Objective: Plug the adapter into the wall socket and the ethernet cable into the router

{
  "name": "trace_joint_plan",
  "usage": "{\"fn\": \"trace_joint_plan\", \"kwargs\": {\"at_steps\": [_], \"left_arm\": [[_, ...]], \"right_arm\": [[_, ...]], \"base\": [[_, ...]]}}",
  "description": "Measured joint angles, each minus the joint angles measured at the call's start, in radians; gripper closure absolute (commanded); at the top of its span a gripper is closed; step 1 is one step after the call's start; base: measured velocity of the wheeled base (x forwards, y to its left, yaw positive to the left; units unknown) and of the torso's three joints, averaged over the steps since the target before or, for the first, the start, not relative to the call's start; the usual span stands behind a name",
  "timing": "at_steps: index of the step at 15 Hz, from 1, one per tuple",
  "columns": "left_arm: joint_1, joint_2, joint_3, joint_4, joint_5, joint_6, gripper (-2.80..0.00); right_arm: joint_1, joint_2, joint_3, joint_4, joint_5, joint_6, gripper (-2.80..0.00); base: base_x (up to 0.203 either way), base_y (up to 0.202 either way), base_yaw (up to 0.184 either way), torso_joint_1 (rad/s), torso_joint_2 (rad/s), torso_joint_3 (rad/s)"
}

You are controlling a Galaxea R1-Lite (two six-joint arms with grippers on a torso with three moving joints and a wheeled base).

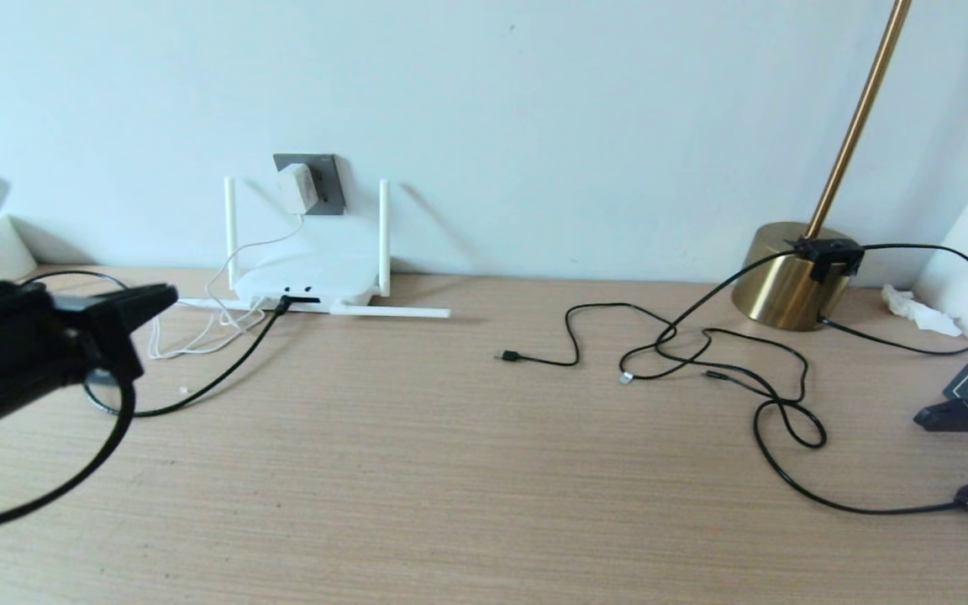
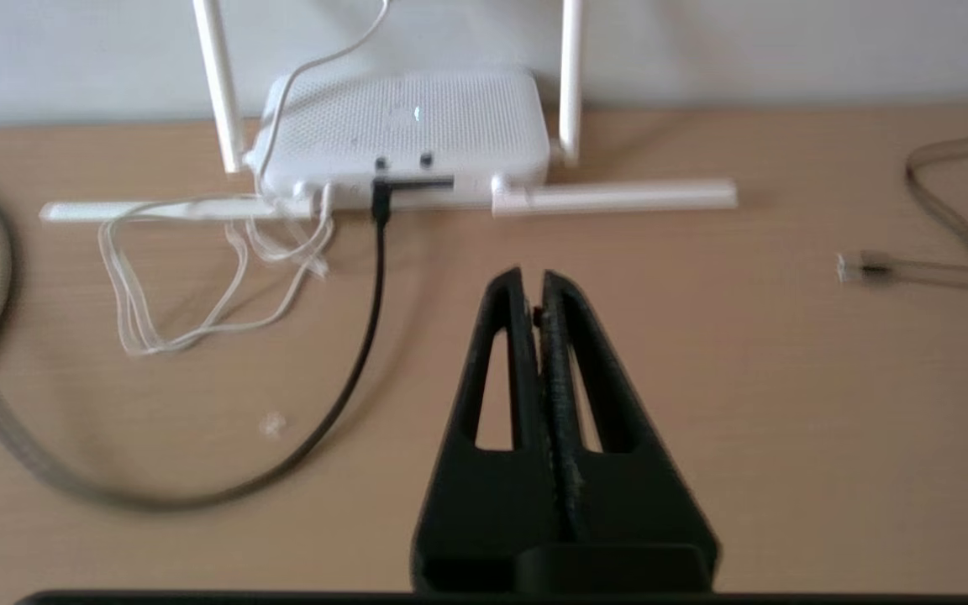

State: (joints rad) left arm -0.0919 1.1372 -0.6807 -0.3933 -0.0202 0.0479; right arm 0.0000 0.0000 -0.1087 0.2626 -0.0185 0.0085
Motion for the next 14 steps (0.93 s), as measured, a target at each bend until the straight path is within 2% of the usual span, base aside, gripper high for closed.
{"fn": "trace_joint_plan", "kwargs": {"at_steps": [2, 4, 7, 9, 12, 14], "left_arm": [[-0.002, -0.215, 0.181, 0.069, 0.024, 0.002, 0.00], [-0.007, -0.438, 0.378, 0.175, 0.011, 0.005, 0.00], [-0.026, -0.712, 0.564, 0.354, 0.017, -0.005, 0.00], [-0.009, -0.801, 0.632, 0.411, 0.026, -0.021, 0.00], [0.110, -0.884, 0.653, 0.438, 0.016, 0.019, 0.00], [0.116, -0.980, 0.658, 0.441, -0.006, 0.051, 0.00]], "right_arm": [[0.000, 0.000, 0.000, 0.000, 0.000, 0.001, 0.00], [0.000, 0.000, 0.000, 0.000, 0.002, -0.004, 0.00], [0.000, 0.000, 0.000, 0.000, 0.002, -0.003, 0.00], [0.000, 0.000, 0.000, 0.000, -0.001, 0.016, 0.00], [0.000, 0.000, 0.000, 0.000, -0.002, 0.018, 0.00], [0.000, 0.000, 0.000, -0.001, 0.000, 0.000, 0.00]], "base": [[0.000, 0.000, 0.000, 0.000, 0.00, 0.000], [0.000, 0.000, 0.000, 0.000, 0.00, 0.000], [0.000, 0.000, 0.000, 0.000, 0.00, 0.000], [0.000, 0.000, 0.000, 0.000, 0.00, 0.000], [0.000, 0.000, 0.000, 0.000, 0.00, 0.000], [0.000, 0.000, 0.000, 0.000, 0.00, 0.000]]}}
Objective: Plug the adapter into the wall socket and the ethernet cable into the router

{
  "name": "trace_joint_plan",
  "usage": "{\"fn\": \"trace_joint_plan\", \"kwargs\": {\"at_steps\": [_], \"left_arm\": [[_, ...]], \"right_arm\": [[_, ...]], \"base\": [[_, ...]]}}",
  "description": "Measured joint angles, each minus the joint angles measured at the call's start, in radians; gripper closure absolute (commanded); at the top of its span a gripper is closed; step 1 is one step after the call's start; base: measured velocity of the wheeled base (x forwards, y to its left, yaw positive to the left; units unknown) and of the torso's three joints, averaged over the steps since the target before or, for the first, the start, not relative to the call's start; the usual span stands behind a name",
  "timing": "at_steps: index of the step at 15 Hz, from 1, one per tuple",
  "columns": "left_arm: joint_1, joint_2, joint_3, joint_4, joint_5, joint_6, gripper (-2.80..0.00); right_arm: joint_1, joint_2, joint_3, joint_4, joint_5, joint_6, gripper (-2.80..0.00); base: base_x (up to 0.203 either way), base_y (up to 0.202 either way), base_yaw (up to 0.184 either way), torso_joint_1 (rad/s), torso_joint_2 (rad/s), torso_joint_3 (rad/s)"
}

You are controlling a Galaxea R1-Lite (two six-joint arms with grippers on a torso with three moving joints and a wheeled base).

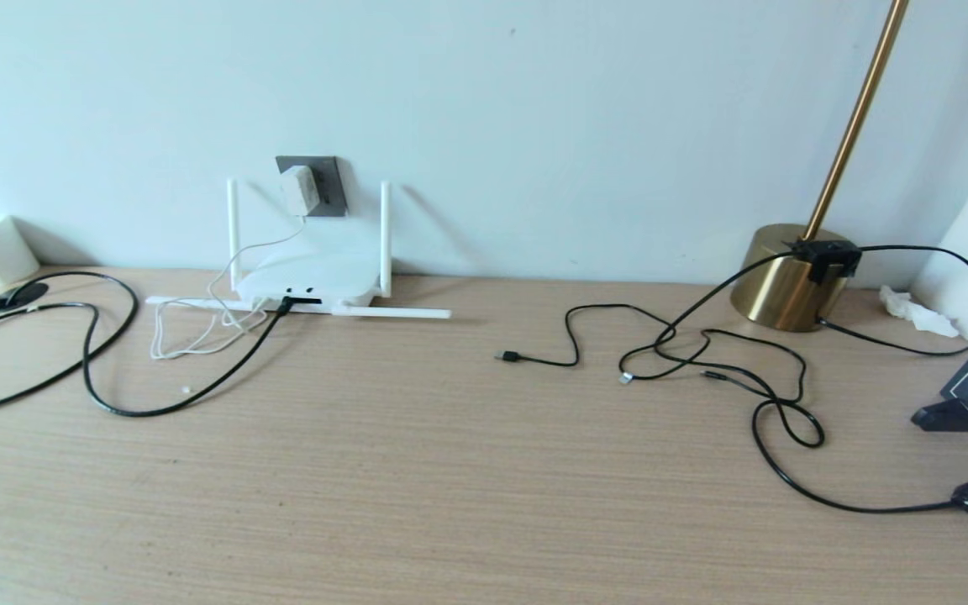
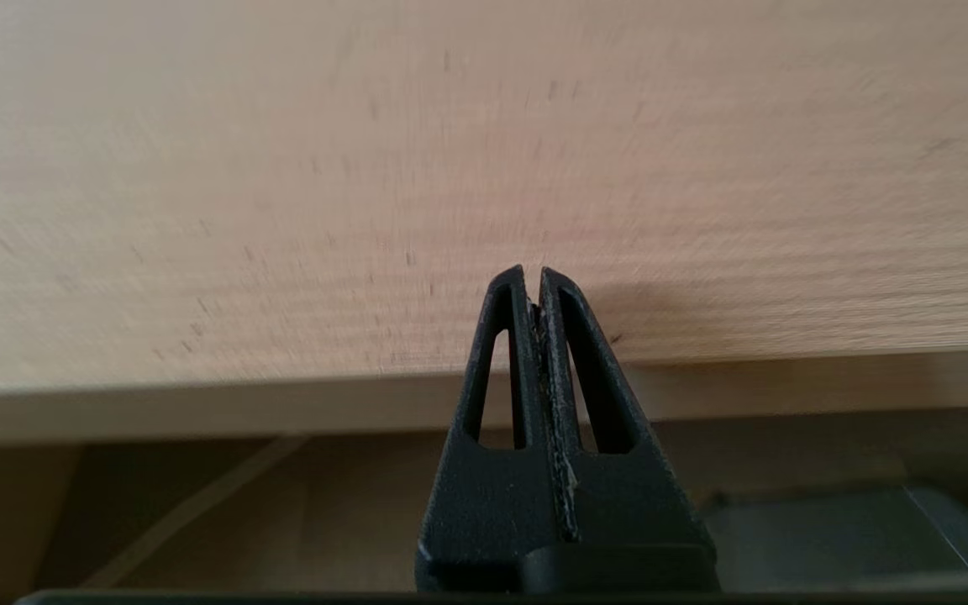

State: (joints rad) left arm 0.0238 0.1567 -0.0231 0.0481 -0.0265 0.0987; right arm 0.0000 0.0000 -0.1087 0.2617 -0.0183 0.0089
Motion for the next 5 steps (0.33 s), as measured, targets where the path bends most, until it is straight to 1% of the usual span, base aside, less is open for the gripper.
{"fn": "trace_joint_plan", "kwargs": {"at_steps": [1, 2, 5], "left_arm": [[-0.006, -0.052, 0.004, -0.011, -0.005, 0.004, 0.00], [-0.015, -0.089, 0.010, -0.026, -0.003, -0.005, 0.00], [-0.027, -0.140, 0.017, -0.040, 0.023, -0.070, 0.00]], "right_arm": [[0.000, 0.000, 0.000, 0.001, -0.004, 0.014, 0.00], [0.000, 0.000, 0.000, 0.000, -0.014, 0.022, 0.00], [0.000, 0.000, 0.006, -0.022, -0.013, 0.018, 0.00]], "base": [[0.000, 0.000, 0.000, 0.000, 0.00, 0.000], [0.000, 0.000, 0.000, 0.000, 0.00, 0.000], [0.000, 0.000, 0.000, 0.000, 0.00, 0.000]]}}
